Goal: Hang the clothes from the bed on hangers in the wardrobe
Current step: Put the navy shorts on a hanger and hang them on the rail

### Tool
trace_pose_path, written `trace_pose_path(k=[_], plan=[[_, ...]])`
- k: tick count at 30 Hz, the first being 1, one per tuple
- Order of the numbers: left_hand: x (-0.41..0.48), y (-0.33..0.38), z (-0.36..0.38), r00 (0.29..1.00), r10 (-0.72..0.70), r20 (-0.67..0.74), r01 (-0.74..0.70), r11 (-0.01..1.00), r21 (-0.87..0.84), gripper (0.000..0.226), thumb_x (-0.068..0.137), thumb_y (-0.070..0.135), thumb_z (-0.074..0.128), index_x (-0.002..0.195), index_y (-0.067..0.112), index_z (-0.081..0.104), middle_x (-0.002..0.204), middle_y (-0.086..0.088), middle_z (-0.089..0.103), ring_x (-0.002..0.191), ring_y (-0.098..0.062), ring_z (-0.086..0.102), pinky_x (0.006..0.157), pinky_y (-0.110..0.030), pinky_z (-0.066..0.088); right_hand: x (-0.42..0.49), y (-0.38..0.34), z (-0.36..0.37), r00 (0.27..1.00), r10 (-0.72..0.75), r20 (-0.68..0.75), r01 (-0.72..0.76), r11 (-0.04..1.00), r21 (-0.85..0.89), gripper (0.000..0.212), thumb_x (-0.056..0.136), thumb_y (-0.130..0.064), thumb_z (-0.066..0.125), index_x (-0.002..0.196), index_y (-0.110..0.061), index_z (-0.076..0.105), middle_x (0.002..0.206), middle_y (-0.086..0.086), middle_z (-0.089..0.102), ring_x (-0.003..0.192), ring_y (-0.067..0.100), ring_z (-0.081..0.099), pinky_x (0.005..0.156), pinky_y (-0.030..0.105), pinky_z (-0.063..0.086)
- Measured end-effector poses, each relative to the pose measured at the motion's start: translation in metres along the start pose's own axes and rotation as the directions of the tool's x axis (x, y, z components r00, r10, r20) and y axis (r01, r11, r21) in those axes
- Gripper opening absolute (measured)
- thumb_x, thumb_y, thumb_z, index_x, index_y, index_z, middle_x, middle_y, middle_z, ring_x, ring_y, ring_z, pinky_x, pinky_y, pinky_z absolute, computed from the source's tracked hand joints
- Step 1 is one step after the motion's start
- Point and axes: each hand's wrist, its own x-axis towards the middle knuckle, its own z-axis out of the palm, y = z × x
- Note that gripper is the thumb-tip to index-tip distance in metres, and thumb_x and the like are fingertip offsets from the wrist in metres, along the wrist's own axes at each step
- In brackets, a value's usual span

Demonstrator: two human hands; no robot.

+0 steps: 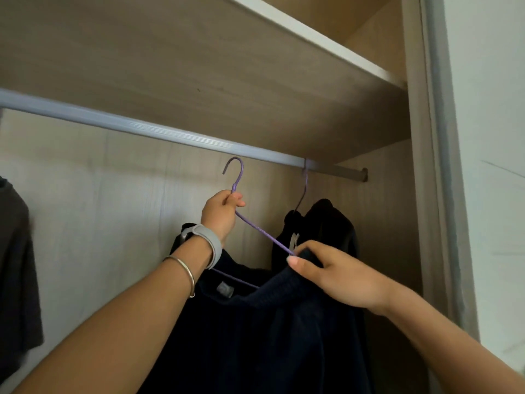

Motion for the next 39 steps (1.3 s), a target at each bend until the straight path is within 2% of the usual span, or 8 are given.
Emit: trace_pose_path(k=[6, 9, 13, 18, 23, 28, 33, 39], plan=[[0.036, 0.023, 0.015, 0.999, 0.011, -0.052, -0.009, 1.0, 0.026, 0.024, 0.093, 0.01, 0.043, 0.103, 0.008, 0.064, 0.121, -0.01, 0.062, 0.115, -0.025, 0.053, 0.09, -0.024, 0.034, 0.039, -0.009, -0.004, 0.939, -0.099, -0.329, 0.106, 0.994, 0.003, 0.019, 0.094, -0.028, 0.049, 0.097, -0.017, 0.064, 0.093, -0.001, 0.066, 0.091, 0.013, 0.06, 0.058, 0.014, 0.039], [0.043, 0.04, 0.031, 0.996, 0.078, 0.041, -0.083, 0.986, 0.145, 0.021, 0.092, 0.007, 0.042, 0.094, 0.016, 0.061, 0.101, -0.012, 0.059, 0.101, -0.029, 0.053, 0.083, -0.028, 0.038, 0.048, -0.008, -0.015, 0.886, -0.126, -0.446, 0.099, 0.992, -0.084, 0.02, 0.093, -0.025, 0.05, 0.1, -0.016, 0.066, 0.101, 0.004, 0.069, 0.102, 0.02, 0.06, 0.069, 0.02, 0.034], [0.044, 0.049, 0.053, 0.997, -0.061, 0.039, 0.056, 0.99, 0.128, 0.058, 0.086, 0.031, 0.058, 0.134, 0.004, 0.042, 0.137, -0.016, 0.048, 0.124, -0.032, 0.048, 0.103, -0.036, 0.039, 0.053, -0.012, -0.035, 0.823, -0.116, -0.556, 0.046, 0.989, -0.137, 0.021, 0.092, -0.023, 0.051, 0.099, -0.015, 0.068, 0.106, 0.009, 0.069, 0.109, 0.029, 0.058, 0.083, 0.028, 0.041], [0.05, 0.062, 0.083, 0.961, -0.144, 0.234, 0.189, 0.965, -0.184, 0.013, 0.084, 0.015, 0.063, 0.076, 0.005, 0.06, 0.063, -0.002, 0.063, 0.065, -0.016, 0.058, 0.078, -0.029, 0.052, 0.081, -0.021, -0.056, 0.857, -0.043, -0.513, -0.067, 0.979, -0.194, 0.02, 0.09, -0.024, 0.05, 0.094, -0.013, 0.067, 0.103, 0.016, 0.066, 0.103, 0.035, 0.058, 0.078, 0.033, 0.043], [0.055, 0.037, 0.083, 0.925, -0.246, 0.291, 0.273, 0.961, -0.054, 0.028, 0.084, 0.001, 0.056, 0.059, 0.011, 0.05, 0.034, 0.008, 0.056, 0.06, -0.013, 0.051, 0.066, -0.023, 0.047, 0.103, -0.011, -0.047, 0.896, 0.013, -0.443, -0.16, 0.942, -0.295, 0.017, 0.087, -0.025, 0.053, 0.093, -0.018, 0.067, 0.111, 0.017, 0.064, 0.108, 0.035, 0.057, 0.084, 0.034, 0.045], [0.041, 0.015, 0.085, 0.887, -0.325, 0.327, 0.379, 0.918, -0.114, 0.025, 0.089, 0.005, 0.053, 0.064, 0.005, 0.054, 0.057, -0.006, 0.06, 0.045, -0.01, 0.06, 0.048, -0.021, 0.05, 0.093, 0.003, -0.033, 0.914, 0.046, -0.403, -0.191, 0.926, -0.327, 0.02, 0.089, -0.031, 0.053, 0.099, -0.018, 0.064, 0.11, 0.013, 0.064, 0.106, 0.034, 0.057, 0.082, 0.038, 0.048], [0.033, 0.012, 0.093, 0.843, -0.342, 0.416, 0.375, 0.927, 0.002, 0.031, 0.094, 0.021, 0.048, 0.066, 0.008, 0.051, 0.073, -0.003, 0.058, 0.064, -0.01, 0.053, 0.064, -0.019, 0.043, 0.082, 0.013, -0.029, 0.897, 0.147, -0.416, -0.261, 0.937, -0.232, 0.042, 0.084, -0.041, 0.06, 0.118, -0.019, 0.053, 0.117, 0.01, 0.06, 0.108, 0.03, 0.056, 0.088, 0.041, 0.05], [0.015, -0.009, 0.077, 0.903, -0.218, 0.37, 0.171, 0.973, 0.155, 0.039, 0.094, 0.028, 0.047, 0.113, -0.004, 0.059, 0.096, -0.008, 0.057, 0.07, -0.014, 0.054, 0.072, -0.028, 0.049, 0.05, 0.029, -0.017, 0.853, 0.153, -0.499, -0.298, 0.928, -0.224, 0.064, 0.085, -0.035, 0.061, 0.139, -0.018, 0.032, 0.137, 0.01, 0.045, 0.123, 0.03, 0.045, 0.099, 0.043, 0.043]])
